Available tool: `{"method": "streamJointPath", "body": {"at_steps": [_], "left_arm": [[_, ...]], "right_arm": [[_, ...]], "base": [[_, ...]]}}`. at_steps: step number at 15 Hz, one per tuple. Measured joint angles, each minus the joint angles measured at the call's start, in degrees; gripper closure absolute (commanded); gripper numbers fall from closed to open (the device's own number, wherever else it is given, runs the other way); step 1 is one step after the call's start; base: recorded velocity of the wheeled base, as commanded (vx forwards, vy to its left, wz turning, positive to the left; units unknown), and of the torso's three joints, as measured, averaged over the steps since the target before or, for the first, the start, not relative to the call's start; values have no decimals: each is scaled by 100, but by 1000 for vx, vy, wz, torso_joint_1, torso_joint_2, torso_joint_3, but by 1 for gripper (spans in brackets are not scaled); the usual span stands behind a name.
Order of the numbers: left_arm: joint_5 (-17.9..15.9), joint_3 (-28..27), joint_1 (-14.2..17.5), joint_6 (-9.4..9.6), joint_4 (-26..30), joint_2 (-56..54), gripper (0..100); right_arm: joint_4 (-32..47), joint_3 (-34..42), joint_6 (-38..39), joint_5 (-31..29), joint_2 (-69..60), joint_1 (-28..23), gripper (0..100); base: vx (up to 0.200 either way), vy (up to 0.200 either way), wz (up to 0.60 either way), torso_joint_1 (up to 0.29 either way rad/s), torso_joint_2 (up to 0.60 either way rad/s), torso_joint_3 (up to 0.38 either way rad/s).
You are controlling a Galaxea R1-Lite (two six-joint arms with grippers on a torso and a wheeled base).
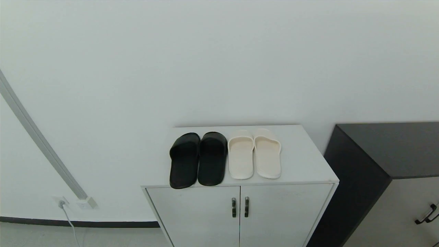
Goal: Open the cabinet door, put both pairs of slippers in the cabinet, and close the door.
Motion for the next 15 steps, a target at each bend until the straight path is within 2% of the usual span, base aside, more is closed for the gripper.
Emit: {"method": "streamJointPath", "body": {"at_steps": [11,12,15], "left_arm": [[27,0,0,-11,0,0,100],[33,0,0,-15,0,0,100],[44,0,0,-12,0,0,100]], "right_arm": [[-21,-41,-119,185,27,-7,0],[-43,-232,-11,185,41,-5,0],[466,-1515,273,249,534,189,0]], "base": [[0,0,0,0,0,0],[0,0,0,0,0,0],[0,0,0,0,0,0]]}}
